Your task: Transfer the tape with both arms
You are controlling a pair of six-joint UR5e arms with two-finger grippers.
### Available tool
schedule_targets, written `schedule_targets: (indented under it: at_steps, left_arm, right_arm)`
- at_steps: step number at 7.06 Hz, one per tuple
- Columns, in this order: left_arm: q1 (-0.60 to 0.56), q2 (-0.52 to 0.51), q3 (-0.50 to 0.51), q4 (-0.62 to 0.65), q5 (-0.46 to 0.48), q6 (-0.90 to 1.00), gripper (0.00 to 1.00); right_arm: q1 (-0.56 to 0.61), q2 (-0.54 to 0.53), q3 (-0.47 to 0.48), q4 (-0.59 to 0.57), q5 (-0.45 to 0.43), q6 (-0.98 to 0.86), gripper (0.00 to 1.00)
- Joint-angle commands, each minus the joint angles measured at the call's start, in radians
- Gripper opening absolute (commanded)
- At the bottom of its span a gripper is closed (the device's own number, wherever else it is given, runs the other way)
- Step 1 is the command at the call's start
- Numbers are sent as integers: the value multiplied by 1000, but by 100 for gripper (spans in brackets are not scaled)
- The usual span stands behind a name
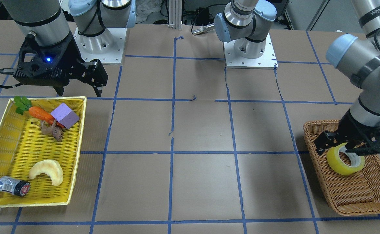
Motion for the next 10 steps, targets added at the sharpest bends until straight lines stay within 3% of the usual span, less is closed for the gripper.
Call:
schedule_targets:
  at_steps: [1,4,5,10]
  left_arm:
    - [-171,107,2,-173,-36,-139,100]
    - [-345,176,77,-351,-38,-190,100]
    - [-368,172,86,-356,-58,-194,100]
    - [-368,179,74,-381,-63,-190,100]
  right_arm:
    - [-1,0,0,0,-1,0,100]
    - [-3,0,0,2,-1,-1,100]
    - [-1,-1,0,2,-1,-1,100]
    - [-1,0,0,0,-1,-6,100]
